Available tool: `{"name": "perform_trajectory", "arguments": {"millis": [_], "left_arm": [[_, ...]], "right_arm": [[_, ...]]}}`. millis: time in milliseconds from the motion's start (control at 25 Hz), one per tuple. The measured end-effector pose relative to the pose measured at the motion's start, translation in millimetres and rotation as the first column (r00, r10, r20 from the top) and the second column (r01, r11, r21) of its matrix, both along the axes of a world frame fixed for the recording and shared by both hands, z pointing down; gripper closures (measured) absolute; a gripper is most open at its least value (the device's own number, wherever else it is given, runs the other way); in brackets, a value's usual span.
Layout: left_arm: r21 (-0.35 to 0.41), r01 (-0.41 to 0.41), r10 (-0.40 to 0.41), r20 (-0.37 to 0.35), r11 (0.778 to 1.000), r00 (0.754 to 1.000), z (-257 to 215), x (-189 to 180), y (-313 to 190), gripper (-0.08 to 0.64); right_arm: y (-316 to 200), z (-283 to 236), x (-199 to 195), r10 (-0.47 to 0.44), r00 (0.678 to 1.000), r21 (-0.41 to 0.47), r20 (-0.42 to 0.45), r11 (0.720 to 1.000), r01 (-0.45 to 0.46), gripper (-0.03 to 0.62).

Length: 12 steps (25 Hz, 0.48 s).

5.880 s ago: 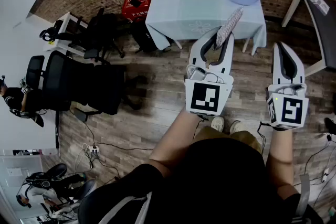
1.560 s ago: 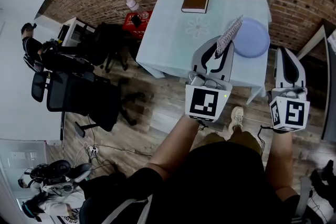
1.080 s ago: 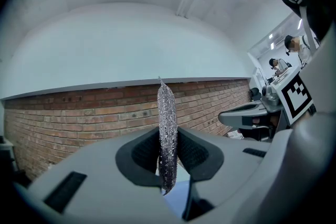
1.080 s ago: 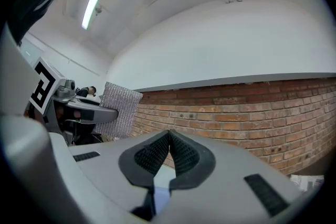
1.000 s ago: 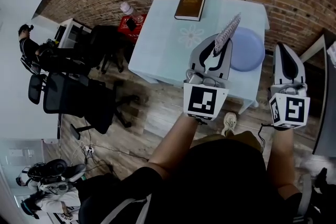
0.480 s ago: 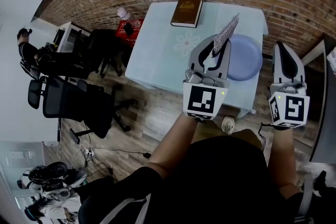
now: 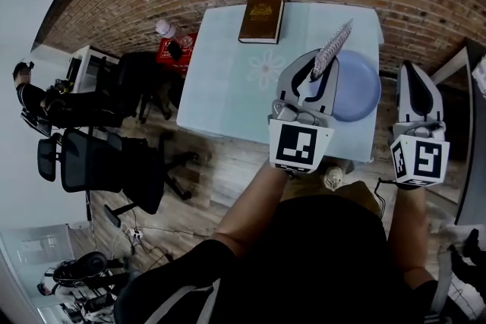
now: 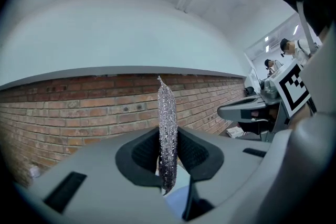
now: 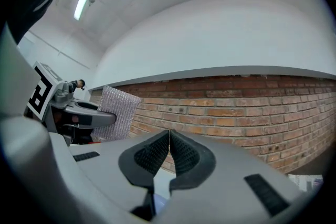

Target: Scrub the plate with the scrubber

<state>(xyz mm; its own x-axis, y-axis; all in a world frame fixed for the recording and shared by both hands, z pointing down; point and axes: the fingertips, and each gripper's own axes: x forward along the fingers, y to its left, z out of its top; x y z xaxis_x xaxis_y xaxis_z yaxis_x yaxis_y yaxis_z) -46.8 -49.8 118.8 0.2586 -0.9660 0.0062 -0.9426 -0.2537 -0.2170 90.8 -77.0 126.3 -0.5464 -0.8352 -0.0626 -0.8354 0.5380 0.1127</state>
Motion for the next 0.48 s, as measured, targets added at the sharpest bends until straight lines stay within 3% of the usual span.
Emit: {"name": "perform_trajectory", "arguments": {"millis": [160,280,480], "left_arm": [[-0.047,-0.064,0.063,-0.019,0.997,0.998,17,-9,-23,0.480],[-0.037,-0.122,0.121,-0.023,0.992,0.992,24,-16,-42,0.480],[-0.085,-0.221,0.216,-0.066,0.972,0.974,46,-22,-58,0.480]], "right_arm": [[-14,6,-8,0.062,0.998,-0.011,-0.004,0.998,-0.062,0.555],[-27,13,-15,0.119,0.993,-0.034,-0.001,0.992,-0.119,0.555],[-33,31,-25,0.225,0.974,-0.072,-0.003,0.972,-0.225,0.555]]}}
